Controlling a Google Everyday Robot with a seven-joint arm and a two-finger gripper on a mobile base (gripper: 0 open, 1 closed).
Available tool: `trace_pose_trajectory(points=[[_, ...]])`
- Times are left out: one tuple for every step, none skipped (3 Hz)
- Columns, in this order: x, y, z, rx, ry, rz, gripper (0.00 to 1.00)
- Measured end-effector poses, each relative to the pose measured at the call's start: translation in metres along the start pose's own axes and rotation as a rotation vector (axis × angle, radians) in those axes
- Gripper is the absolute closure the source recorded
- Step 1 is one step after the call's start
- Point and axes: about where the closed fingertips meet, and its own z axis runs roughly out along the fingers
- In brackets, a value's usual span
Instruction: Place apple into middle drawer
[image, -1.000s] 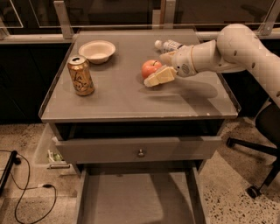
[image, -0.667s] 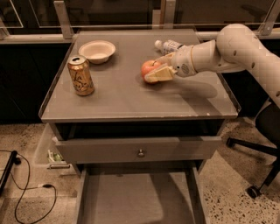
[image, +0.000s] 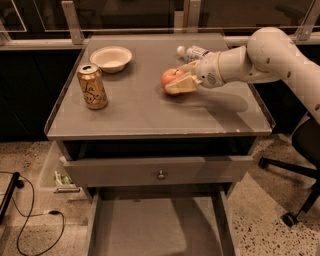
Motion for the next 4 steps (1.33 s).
trace_pose_trajectory(points=[[0.0, 0.0, 0.0, 0.0, 0.0, 0.0, 1.0], [-0.009, 0.013, -0.004, -0.018, -0.025, -0.027, 1.0], [-0.022, 0.041, -0.029, -0.014, -0.079, -0.088, 1.0], [-0.022, 0.073, -0.071, 0.022, -0.147, -0.15, 1.0]])
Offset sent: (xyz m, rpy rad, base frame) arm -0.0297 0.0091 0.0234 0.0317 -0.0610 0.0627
